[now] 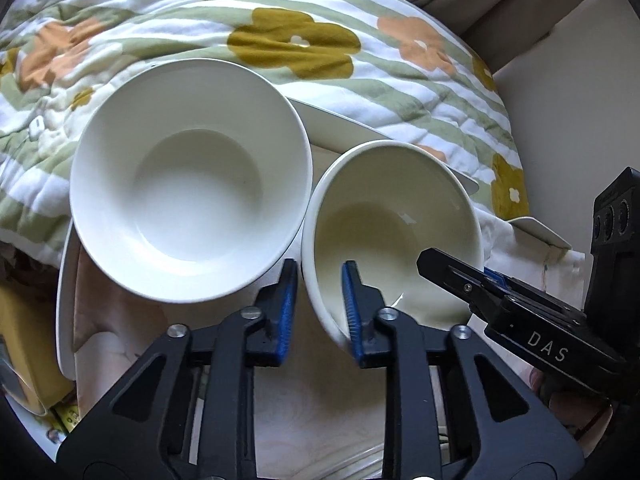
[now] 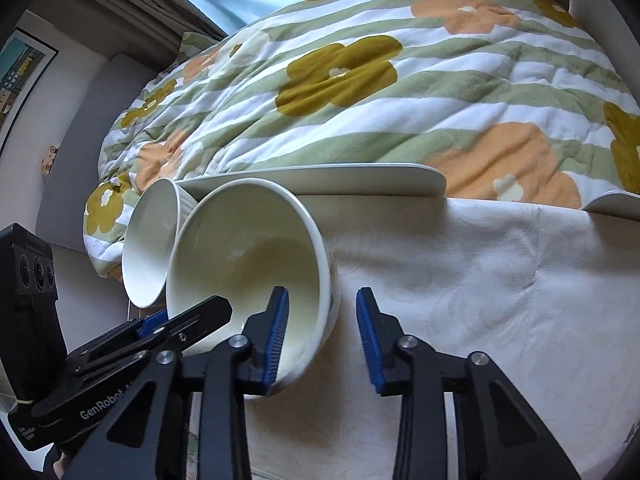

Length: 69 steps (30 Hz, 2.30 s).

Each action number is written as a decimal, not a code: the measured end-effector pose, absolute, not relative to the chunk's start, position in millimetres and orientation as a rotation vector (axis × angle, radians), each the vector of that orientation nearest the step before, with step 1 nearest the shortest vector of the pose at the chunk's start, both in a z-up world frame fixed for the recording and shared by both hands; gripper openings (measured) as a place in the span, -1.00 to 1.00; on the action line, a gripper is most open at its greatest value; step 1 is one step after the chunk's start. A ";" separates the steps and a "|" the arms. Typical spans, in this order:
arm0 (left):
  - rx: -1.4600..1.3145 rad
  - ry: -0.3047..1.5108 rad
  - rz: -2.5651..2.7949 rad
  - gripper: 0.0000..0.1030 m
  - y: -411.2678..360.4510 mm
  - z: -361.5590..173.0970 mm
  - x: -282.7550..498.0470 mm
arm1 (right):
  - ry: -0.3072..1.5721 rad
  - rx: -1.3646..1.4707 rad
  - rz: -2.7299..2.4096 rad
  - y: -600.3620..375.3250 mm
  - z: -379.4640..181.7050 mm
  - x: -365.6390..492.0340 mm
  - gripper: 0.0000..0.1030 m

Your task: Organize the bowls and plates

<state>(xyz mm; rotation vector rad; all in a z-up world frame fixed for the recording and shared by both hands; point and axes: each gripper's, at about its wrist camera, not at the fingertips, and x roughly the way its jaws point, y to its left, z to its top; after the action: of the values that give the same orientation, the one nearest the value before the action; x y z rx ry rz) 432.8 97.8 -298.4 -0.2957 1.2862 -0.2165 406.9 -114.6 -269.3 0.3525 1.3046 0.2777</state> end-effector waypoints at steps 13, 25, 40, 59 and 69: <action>-0.236 1.247 -0.208 -0.69 91.2 -286.4 426.5 | 1.276 0.349 0.271 -111.9 -262.2 404.2 -0.71; -0.199 1.109 -0.180 -0.69 59.4 -206.8 366.0 | 1.147 0.330 0.343 -140.1 -199.2 357.6 -0.71; -0.159 1.005 -0.262 -0.69 -88.3 -131.8 234.8 | 0.994 0.291 0.329 -275.7 -111.2 228.9 -0.71; 0.076 1.257 -0.462 -0.69 -216.0 -220.7 201.2 | 1.162 0.396 0.088 -384.6 -183.0 160.0 -0.71; 0.237 1.309 -0.466 -0.69 -232.6 -263.7 210.9 | 1.255 0.461 0.024 -387.3 -231.1 156.2 -0.71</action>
<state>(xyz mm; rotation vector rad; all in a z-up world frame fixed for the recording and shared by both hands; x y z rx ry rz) 210.9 -232.6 -263.7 0.2370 1.3093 -0.4656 156.2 -387.3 -231.1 0.4614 1.2551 0.0244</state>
